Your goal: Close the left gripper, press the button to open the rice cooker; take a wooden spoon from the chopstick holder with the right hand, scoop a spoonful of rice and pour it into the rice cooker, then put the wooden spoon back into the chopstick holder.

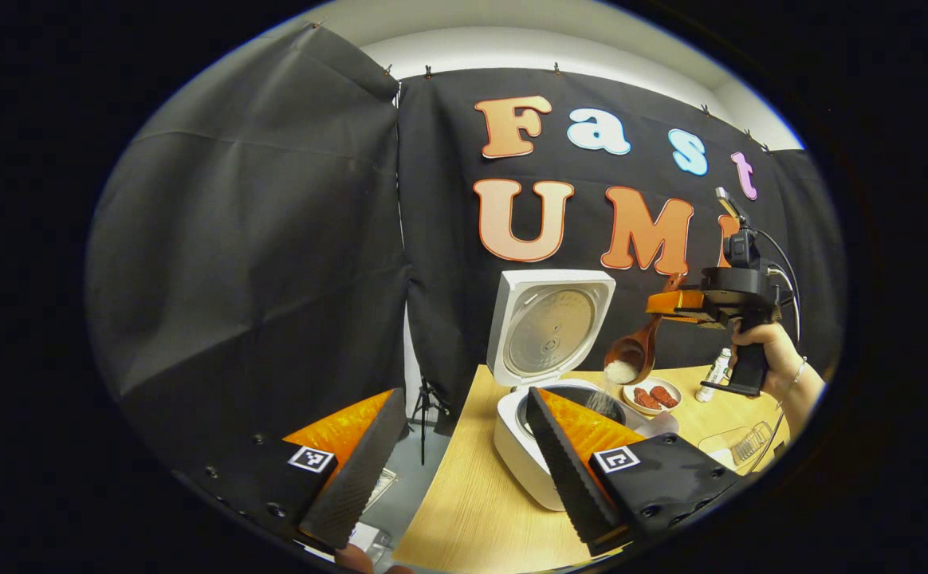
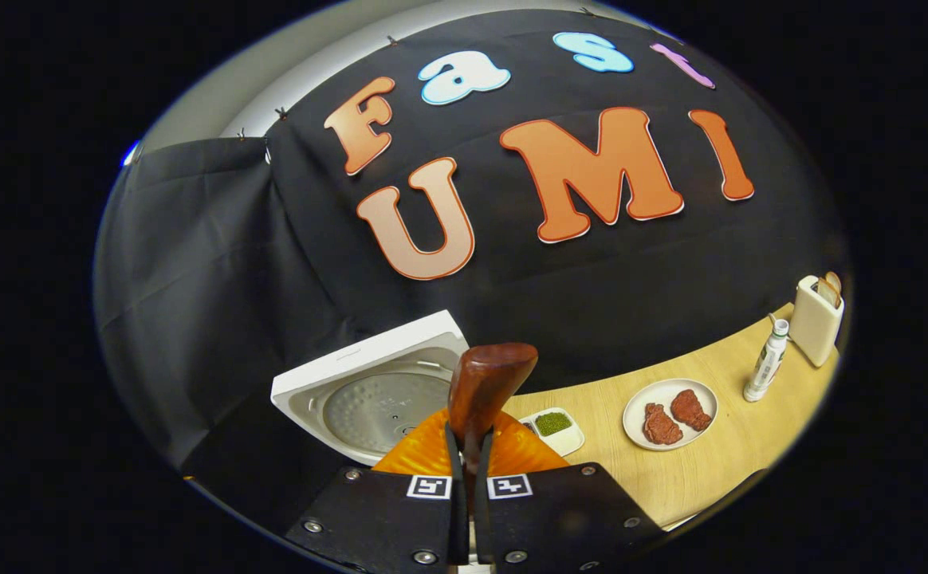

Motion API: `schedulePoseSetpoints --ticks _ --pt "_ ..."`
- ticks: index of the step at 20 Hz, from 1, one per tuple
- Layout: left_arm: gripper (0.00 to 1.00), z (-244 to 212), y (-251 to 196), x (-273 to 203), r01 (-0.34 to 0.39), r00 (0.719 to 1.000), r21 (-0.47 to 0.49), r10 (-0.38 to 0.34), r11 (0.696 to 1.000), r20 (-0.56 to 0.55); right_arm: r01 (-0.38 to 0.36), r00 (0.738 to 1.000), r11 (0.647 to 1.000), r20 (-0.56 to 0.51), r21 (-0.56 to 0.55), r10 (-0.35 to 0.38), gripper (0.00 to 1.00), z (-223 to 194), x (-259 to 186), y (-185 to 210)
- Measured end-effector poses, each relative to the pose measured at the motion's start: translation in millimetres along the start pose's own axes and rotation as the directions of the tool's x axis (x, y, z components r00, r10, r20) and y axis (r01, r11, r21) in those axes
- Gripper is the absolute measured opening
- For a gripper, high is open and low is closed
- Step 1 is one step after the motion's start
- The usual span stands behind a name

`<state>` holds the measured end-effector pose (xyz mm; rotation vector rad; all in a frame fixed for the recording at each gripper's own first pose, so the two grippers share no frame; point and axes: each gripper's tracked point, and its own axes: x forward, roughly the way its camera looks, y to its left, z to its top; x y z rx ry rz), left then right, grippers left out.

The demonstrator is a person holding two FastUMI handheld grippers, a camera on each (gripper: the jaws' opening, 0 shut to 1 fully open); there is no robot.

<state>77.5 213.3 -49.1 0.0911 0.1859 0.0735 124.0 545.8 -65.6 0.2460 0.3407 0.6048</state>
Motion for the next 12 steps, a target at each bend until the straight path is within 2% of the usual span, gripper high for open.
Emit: schedulePoseSetpoints --ticks 12 --pt "1.00 -4.1 2.6 7.2 -0.003 1.000 -0.011 0.003 1.000 -0.003 -0.021 1.000 0.982 -0.003 -0.190 0.021 0.02 -1.5 5.3 19.5"
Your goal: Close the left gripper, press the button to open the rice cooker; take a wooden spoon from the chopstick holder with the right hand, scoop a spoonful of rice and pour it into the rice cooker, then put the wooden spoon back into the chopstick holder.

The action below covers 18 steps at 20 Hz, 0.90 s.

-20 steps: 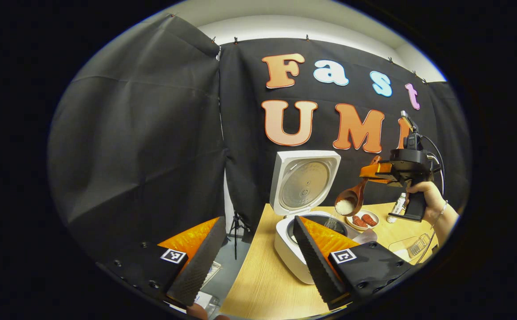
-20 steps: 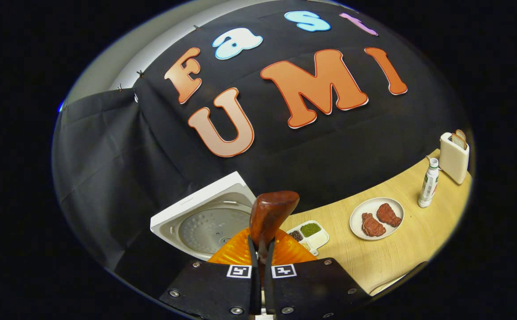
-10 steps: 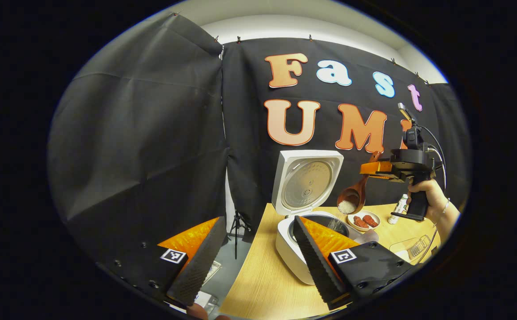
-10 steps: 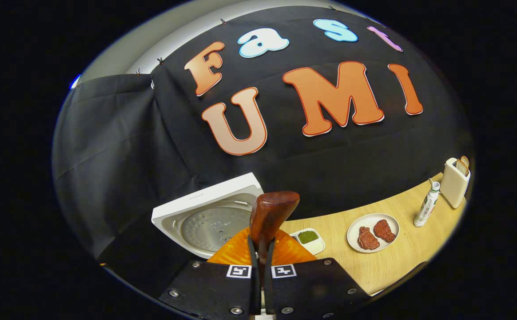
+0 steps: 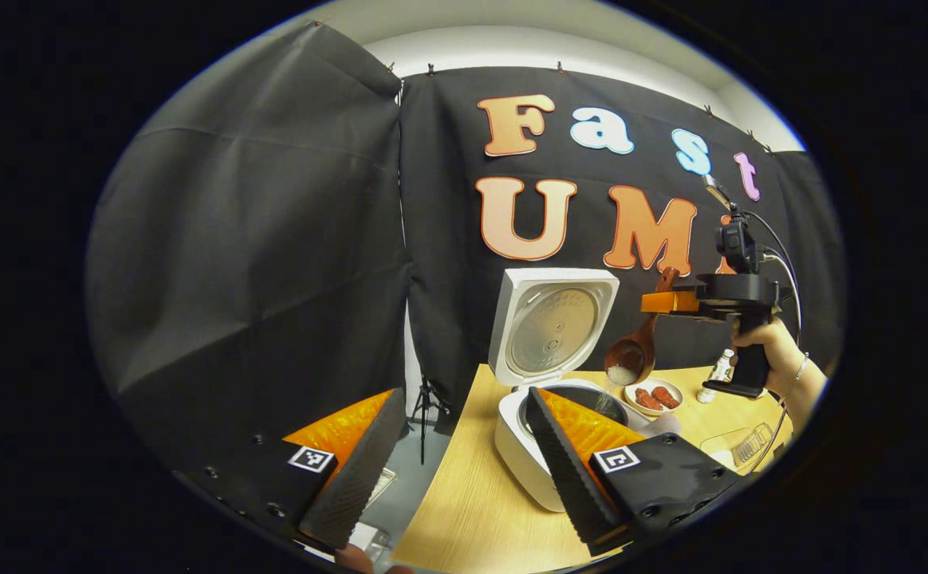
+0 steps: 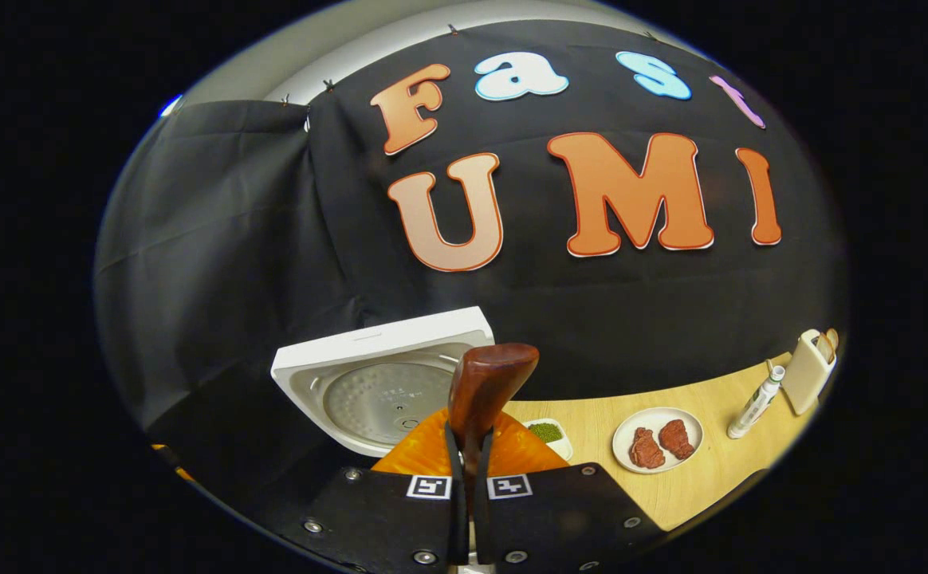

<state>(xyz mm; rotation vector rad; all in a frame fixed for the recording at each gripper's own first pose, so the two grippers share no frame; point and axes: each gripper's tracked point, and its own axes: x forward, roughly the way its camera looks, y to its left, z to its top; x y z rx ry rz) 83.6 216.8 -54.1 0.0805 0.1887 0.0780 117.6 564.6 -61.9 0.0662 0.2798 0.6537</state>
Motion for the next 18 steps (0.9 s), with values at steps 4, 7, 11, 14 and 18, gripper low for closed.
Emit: schedulePoseSetpoints --ticks 4,7,11,14,18 --pt "1.00 -0.1 0.1 2.9 -0.005 1.000 -0.011 0.005 1.000 0.001 -0.014 1.000 0.997 0.005 -0.074 0.015 0.02 -0.2 0.8 6.9" --pt "1.00 -1.1 -1.5 3.3 -0.002 1.000 -0.021 0.002 1.000 0.001 -0.019 1.000 0.989 0.009 -0.144 0.020 0.02 -1.8 1.4 11.5" --pt "1.00 -2.8 -1.5 4.5 -0.004 1.000 -0.025 0.004 1.000 0.001 -0.032 0.999 0.977 0.009 -0.209 0.034 0.02 -3.8 -0.6 18.2" --pt "1.00 -4.3 -0.5 5.5 -0.009 1.000 -0.028 0.009 1.000 -0.001 -0.014 1.000 0.956 0.018 -0.293 0.020 0.02 -3.7 -3.0 17.9" --pt "1.00 -7.8 0.8 6.5 -0.018 1.000 -0.022 0.018 1.000 -0.006 -0.039 0.999 0.929 0.018 -0.368 0.049 0.02 -10.0 -3.9 27.4"
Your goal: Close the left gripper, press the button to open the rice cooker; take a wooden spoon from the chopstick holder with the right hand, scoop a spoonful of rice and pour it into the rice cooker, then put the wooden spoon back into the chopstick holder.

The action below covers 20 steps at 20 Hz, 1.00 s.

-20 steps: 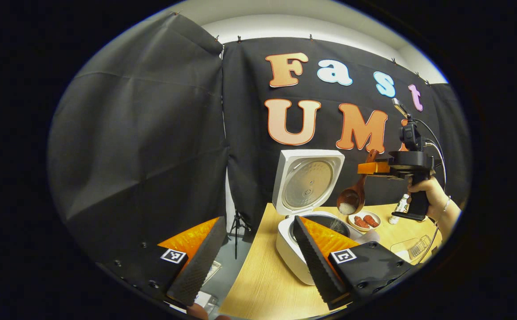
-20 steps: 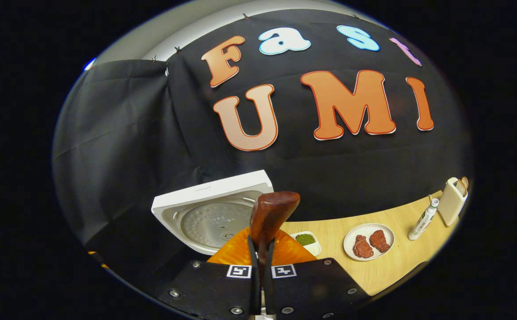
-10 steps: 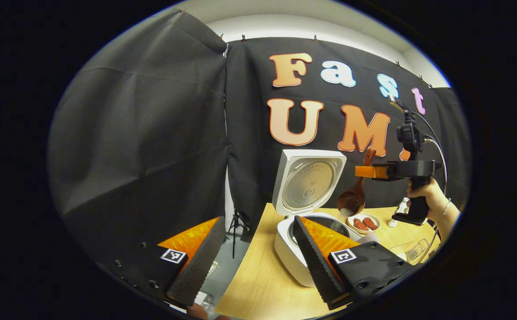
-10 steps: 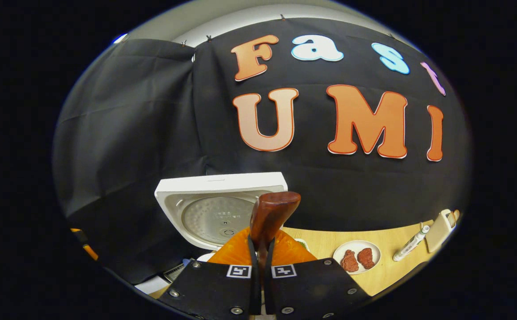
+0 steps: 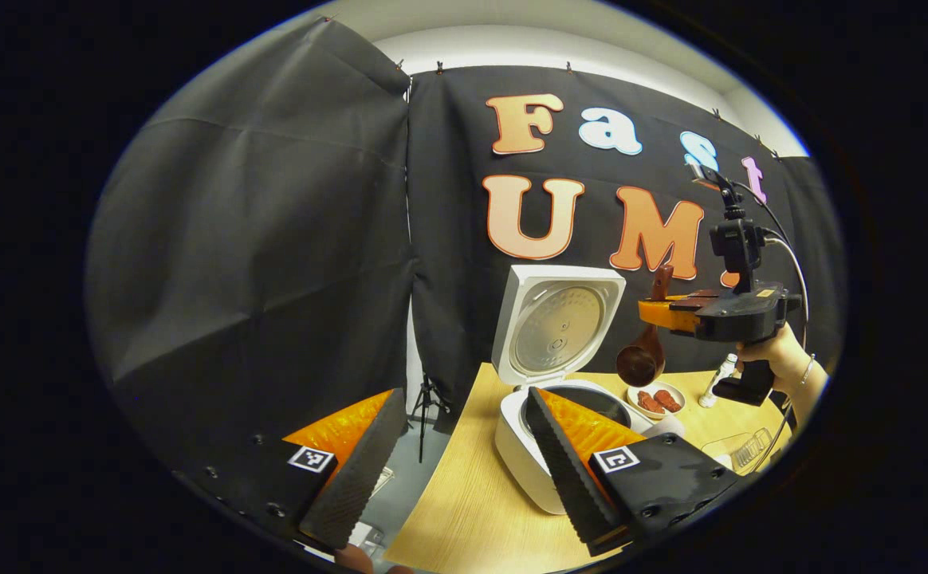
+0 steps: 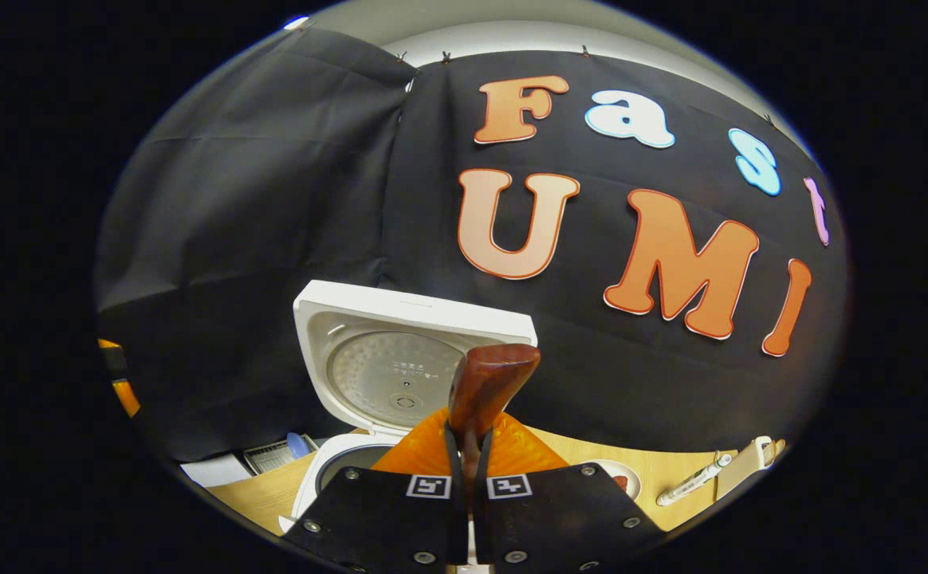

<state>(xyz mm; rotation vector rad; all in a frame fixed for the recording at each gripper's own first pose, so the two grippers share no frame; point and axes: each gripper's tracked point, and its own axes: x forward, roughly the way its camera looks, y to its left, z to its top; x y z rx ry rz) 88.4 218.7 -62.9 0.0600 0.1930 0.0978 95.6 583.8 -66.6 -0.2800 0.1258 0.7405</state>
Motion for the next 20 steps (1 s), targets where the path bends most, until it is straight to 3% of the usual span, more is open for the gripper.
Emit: schedulePoseSetpoints --ticks 5,9,11,14,17,20 --pt "1.00 -1.2 1.2 -3.0 0.000 1.000 -0.009 0.000 1.000 0.000 -0.022 1.000 0.999 -0.006 0.024 0.022 0.02 -4.1 -1.5 1.3" --pt "1.00 6.6 -3.7 -9.7 0.027 1.000 -0.061 -0.026 0.998 0.016 -0.041 0.999 0.980 -0.006 0.195 0.043 0.02 -9.1 -7.7 -1.7" --pt "1.00 14.9 -2.7 -10.6 0.024 0.999 -0.060 -0.023 0.998 0.029 -0.045 0.998 0.942 -0.022 0.332 0.055 0.02 -15.4 -13.9 -7.2" --pt "1.00 24.0 -3.8 -15.8 0.029 0.999 -0.041 -0.027 0.999 0.047 -0.029 0.998 0.848 -0.037 0.529 0.057 0.02 -25.1 -30.1 -26.2" --pt "1.00 26.2 -12.3 -17.5 0.046 0.998 -0.028 -0.044 0.999 0.052 -0.030 0.998 0.759 -0.017 0.650 0.054 0.02 -26.6 -52.8 -49.0" --pt "1.00 21.8 -25.9 -16.0 0.073 0.997 -0.024 -0.072 0.997 0.038 0.002 1.000 0.701 -0.008 0.713 0.005 0.02 -32.4 -77.8 -87.0"
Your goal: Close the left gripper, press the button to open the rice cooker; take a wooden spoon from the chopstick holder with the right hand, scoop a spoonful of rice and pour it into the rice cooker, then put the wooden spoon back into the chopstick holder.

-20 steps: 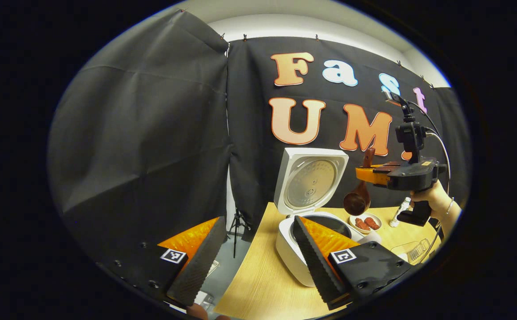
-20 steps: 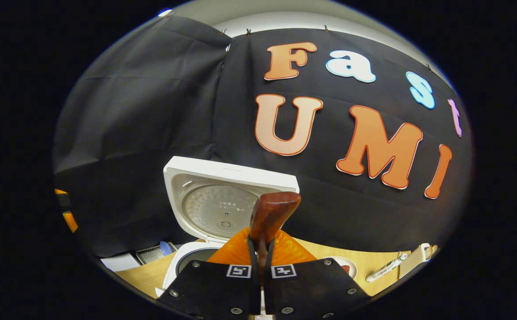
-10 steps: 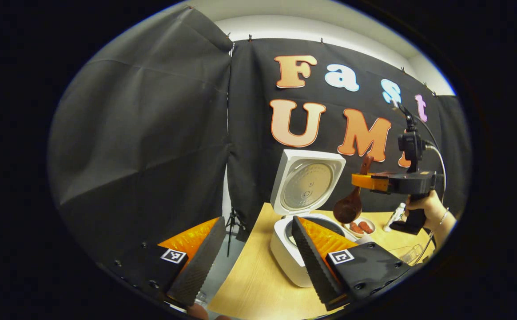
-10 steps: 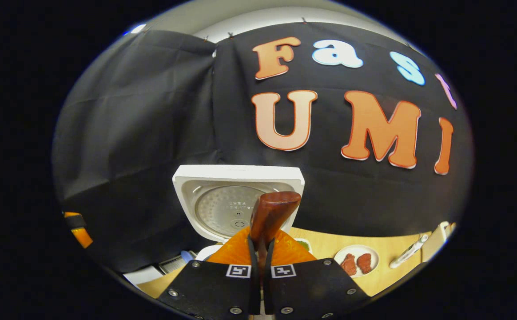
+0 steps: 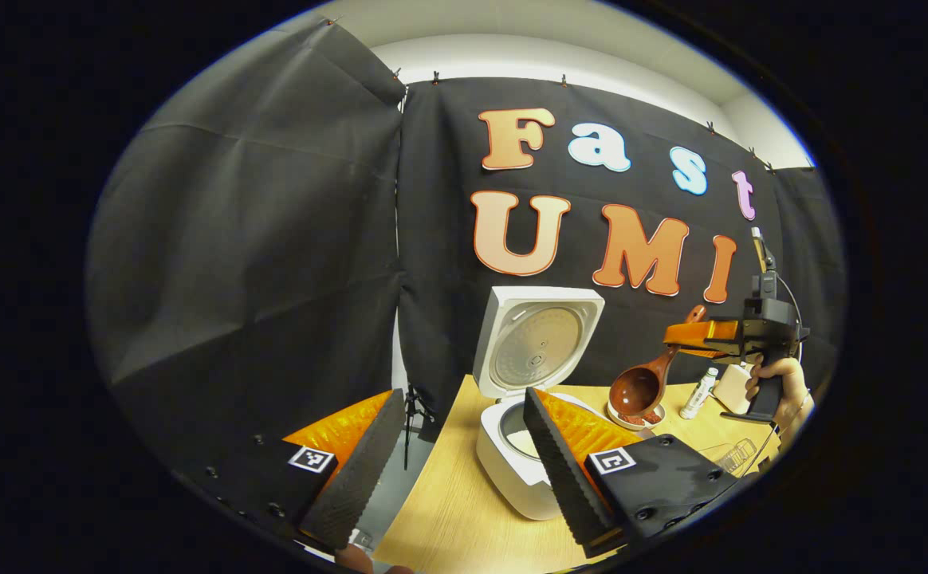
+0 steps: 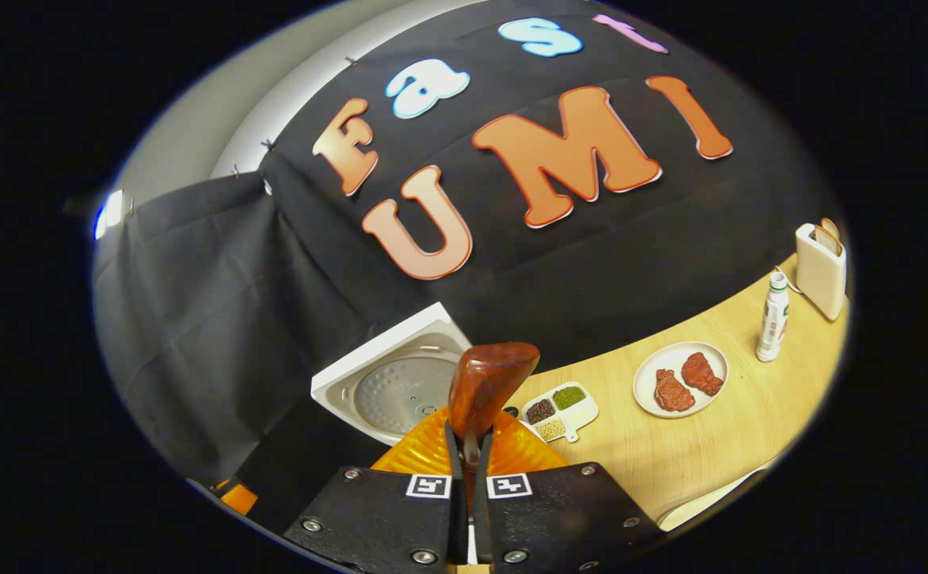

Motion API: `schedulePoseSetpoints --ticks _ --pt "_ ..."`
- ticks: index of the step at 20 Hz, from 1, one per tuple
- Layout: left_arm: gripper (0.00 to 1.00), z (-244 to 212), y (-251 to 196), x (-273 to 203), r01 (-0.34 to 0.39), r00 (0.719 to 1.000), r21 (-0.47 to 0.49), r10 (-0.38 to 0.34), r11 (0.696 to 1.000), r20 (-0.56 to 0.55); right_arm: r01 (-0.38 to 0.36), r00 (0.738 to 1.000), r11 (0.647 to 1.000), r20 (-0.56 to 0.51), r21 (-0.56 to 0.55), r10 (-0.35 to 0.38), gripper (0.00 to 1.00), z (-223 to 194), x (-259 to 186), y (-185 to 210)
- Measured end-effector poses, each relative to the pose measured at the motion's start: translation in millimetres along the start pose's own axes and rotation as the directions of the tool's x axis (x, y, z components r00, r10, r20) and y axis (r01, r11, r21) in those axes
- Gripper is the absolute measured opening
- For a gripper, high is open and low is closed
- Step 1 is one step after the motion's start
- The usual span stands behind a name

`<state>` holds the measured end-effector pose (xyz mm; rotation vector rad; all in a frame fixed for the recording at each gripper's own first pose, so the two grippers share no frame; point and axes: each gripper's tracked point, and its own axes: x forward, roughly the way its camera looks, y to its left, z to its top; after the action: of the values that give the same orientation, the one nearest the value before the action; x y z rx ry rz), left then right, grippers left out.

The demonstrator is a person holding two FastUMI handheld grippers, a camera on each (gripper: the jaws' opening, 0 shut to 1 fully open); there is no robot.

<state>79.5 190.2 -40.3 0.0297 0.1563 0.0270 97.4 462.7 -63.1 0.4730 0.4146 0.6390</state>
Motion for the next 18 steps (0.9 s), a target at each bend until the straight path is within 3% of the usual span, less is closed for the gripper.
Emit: schedulePoseSetpoints --ticks 8,18 --pt "1.00 2.4 -35.0 15.5 0.067 0.998 0.023 -0.067 0.997 0.000 0.135 0.980 0.976 0.124 0.170 -0.157 0.02 53.3 -86.1 -113.6" --pt "1.00 3.5 -77.9 29.2 0.090 0.996 0.000 -0.090 0.996 0.001 0.370 0.882 0.897 0.212 0.243 -0.422 0.02 77.7 -212.1 -275.3"
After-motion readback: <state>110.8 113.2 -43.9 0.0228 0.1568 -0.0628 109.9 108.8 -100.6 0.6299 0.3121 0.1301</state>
